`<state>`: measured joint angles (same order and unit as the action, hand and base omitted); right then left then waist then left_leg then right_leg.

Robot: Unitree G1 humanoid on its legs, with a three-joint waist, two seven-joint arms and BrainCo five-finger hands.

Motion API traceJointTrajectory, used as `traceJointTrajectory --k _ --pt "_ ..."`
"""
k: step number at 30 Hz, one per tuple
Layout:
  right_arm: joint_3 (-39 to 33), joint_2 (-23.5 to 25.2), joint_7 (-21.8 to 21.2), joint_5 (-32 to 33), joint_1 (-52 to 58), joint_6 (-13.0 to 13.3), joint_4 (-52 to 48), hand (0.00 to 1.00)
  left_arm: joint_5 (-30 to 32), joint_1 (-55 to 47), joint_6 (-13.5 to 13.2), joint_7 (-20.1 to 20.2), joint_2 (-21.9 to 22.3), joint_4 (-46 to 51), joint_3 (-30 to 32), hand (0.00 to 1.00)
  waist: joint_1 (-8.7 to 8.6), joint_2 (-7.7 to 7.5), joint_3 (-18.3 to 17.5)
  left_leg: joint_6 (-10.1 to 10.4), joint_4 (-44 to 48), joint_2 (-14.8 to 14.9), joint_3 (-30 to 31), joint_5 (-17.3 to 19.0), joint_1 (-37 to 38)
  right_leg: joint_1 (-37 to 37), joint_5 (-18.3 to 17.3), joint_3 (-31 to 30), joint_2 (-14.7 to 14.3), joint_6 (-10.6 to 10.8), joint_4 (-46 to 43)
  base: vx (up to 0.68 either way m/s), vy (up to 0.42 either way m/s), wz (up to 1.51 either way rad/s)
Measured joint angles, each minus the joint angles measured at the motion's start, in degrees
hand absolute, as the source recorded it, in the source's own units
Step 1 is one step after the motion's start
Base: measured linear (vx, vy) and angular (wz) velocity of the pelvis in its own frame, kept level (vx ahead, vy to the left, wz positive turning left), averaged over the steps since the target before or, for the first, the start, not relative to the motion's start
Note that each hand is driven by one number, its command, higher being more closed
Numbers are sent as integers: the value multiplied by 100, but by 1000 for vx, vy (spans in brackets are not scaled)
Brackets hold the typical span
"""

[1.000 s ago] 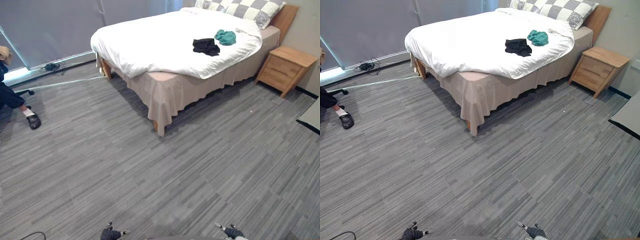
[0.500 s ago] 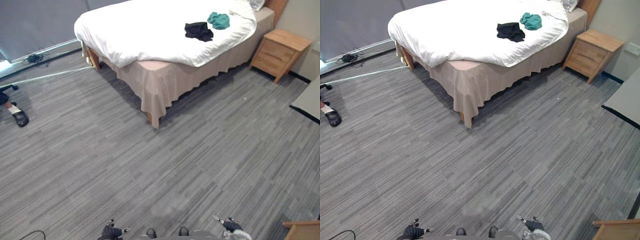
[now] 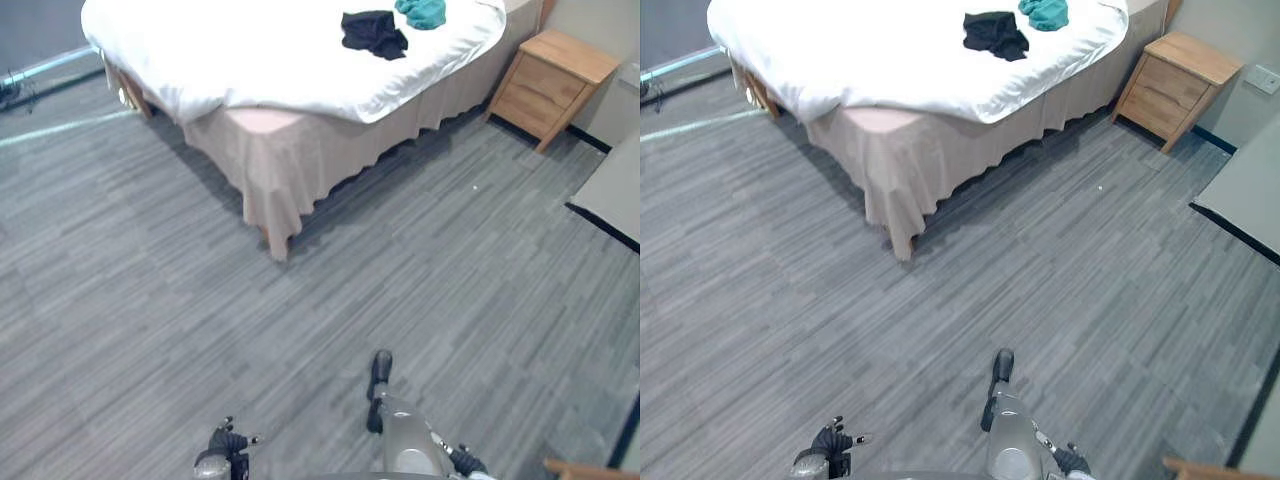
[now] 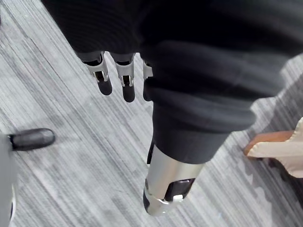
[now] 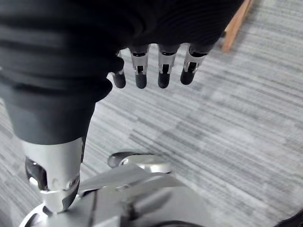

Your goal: Tidy the bed and pick cloth on bed and put in laundry

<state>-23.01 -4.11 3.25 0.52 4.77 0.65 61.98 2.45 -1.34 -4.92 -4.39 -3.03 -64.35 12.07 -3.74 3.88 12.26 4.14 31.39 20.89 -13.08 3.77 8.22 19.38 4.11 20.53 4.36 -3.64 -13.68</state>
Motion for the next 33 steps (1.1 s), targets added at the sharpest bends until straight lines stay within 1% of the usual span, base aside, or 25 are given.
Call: traceJointTrajectory --k 1,2,4,6,7,9,11,12,13,14,16,17,18,19,20,21,22,24,26,27,29,30,31,32,33 --pt "149 -47 27 0 -36 -3 14 0 -31 -34 0 40 37 129 -11 0 44 13 12 137 1266 207 191 -240 -536 -314 -130 -42 -250 -22 159 710 -424 -54" --pt "335 -74 38 1 -87 2 20 0 -34 -15 -9 41 45 265 -34 0 102 -41 66 288 2121 244 272 -111 -842 -766 -187 -111 -425 -118 345 679 -373 -49" --pt "527 -83 43 -10 -188 12 -19 0 -71 -12 -69 45 98 436 -61 0 162 -168 125 587 2554 166 92 166 -1297 -1520 -269 -219 -592 -122 805 597 -291 -29" --pt "612 -83 42 -13 -447 32 -46 0 -76 -1 -144 48 105 677 -51 0 352 -277 164 592 2027 -139 -248 497 -1731 -2051 -293 -509 -638 -88 1229 629 -240 -58" --pt "613 -84 39 -17 -620 50 -50 0 -82 14 -192 47 117 737 -53 0 461 -300 175 536 1260 -418 -307 631 -1964 -2235 -327 -654 -612 -35 1383 466 -105 -75" --pt "613 -80 38 -42 -777 64 -58 0 -81 11 -204 34 164 769 -58 0 507 -308 184 483 -253 -810 -360 604 -2050 -2435 -440 -708 -526 41 1507 335 18 -38" --pt "613 -129 38 -83 -655 100 -168 0 -78 -16 -187 42 228 702 -127 0 487 -117 106 258 -2241 -1100 -949 26 -2047 -2874 -718 -659 -506 224 1688 447 147 2" --pt "617 -128 37 -105 -635 98 -166 0 -81 -28 -192 43 237 671 -122 0 517 -83 85 134 -2338 -1077 -1263 -55 -2052 -2990 -820 -643 -516 265 1692 520 237 2" --pt "672 -87 40 -114 -507 89 -161 0 -79 -29 -196 50 217 652 -114 0 627 -106 45 -385 -2259 -1078 -1564 -400 -1966 -3202 -1023 -662 -475 389 1648 490 234 22" --pt "827 -23 30 -132 -374 44 -132 0 -78 -43 -174 66 124 632 -88 0 609 -334 -120 -860 -2242 -1345 -1669 -540 -1816 -3419 -1318 -570 -166 651 1466 606 273 31" --pt "846 -48 26 -181 -334 48 -109 0 -79 -40 -158 62 101 624 -110 0 597 -424 -159 -948 -2338 -1550 -1567 -397 -1684 -3216 -1449 -457 25 850 770 532 231 37" --pt "827 -75 21 -232 -386 47 -19 0 -80 -43 -156 63 96 571 -129 0 608 -385 -181 -935 -2404 -1634 -1438 -354 -1531 -2796 -1446 -361 208 1037 -405 629 323 65" --pt "766 -59 9 -223 -415 31 69 0 -80 -39 -125 62 72 548 -134 0 581 -372 -163 -935 -2490 -1709 -1143 -215 -1309 -2212 -1099 -336 473 1643 -1959 526 284 105" --pt "715 -64 -7 -243 -450 23 74 0 -81 -41 -71 63 10 519 -191 0 520 -398 -154 -933 -2501 -1764 -906 -107 -1130 -1940 -974 -375 619 1894 -2848 431 186 124" --pt "715 -72 -7 -262 -455 15 66 0 -83 -49 -48 60 -48 490 -308 0 467 -401 -151 -935 -2525 -1790 -753 -71 -984 -1878 -1104 -324 679 1802 -3131 432 106 145" --pt "725 -75 -11 -294 -440 15 70 0 -89 -57 -43 61 -109 437 -426 0 460 -326 -106 -931 -2634 -1806 -417 -57 -659 -1790 -1422 -230 720 1672 -3240 540 66 156" --pt "748 -62 -18 -295 -498 21 70 0 -150 -75 -45 56 -189 441 -471 0 461 -333 -111 -925 -2715 -1791 -136 -59 -396 -1739 -1626 -93 734 1400 -2880 525 27 150" --pt "765 -62 -17 -293 -560 32 68 0 -194 -64 -54 51 -248 467 -470 0 454 -335 -122 -788 -2726 -1770 271 9 -246 -1635 -1666 -106 666 1341 -1970 468 -77 143" --pt "708 -65 -16 -287 -568 60 62 0 -203 3 -59 50 -266 455 -474 0 453 -354 -133 -515 -2739 -1772 885 179 -185 -1394 -1459 -865 564 1339 -392 457 -184 178" --pt "700 -63 -16 -287 -563 58 75 0 -203 14 -58 49 -265 448 -474 0 456 -359 -136 -456 -2737 -1765 1041 215 -181 -1341 -1306 -1088 572 1349 -62 471 -337 173" --pt "462 45 -14 -236 -527 29 99 0 -181 -37 -48 43 -284 401 -462 0 444 -461 -196 -151 -2645 -1692 1558 406 -130 -1198 -575 -1730 682 1328 640 464 -452 160" --pt "411 75 -15 -206 -484 30 98 0 -178 -95 -43 43 -291 394 -458 0 450 -526 -235 -47 -2603 -1692 1643 474 -111 -1205 -376 -1810 741 1301 710 387 -500 148" --pt "326 186 -16 -174 -385 22 108 0 -188 -199 -50 49 -366 414 -399 0 458 -775 -314 171 -2580 -1744 1745 630 -29 -1249 325 -1932 911 1156 646 346 -578 136" --pt "310 228 -27 -88 -374 15 180 0 -170 -218 -43 40 -380 360 -226 0 483 -765 -300 304 -2617 -1585 1749 754 82 -1478 -277 -1747 906 1414 510 317 -563 119" --pt "310 137 -24 -81 -396 9 201 0 -170 -222 -39 40 -269 298 -219 0 464 -583 -323 337 -2620 -1346 1730 739 95 -1547 -266 -1570 708 1366 545 243 -459 87"
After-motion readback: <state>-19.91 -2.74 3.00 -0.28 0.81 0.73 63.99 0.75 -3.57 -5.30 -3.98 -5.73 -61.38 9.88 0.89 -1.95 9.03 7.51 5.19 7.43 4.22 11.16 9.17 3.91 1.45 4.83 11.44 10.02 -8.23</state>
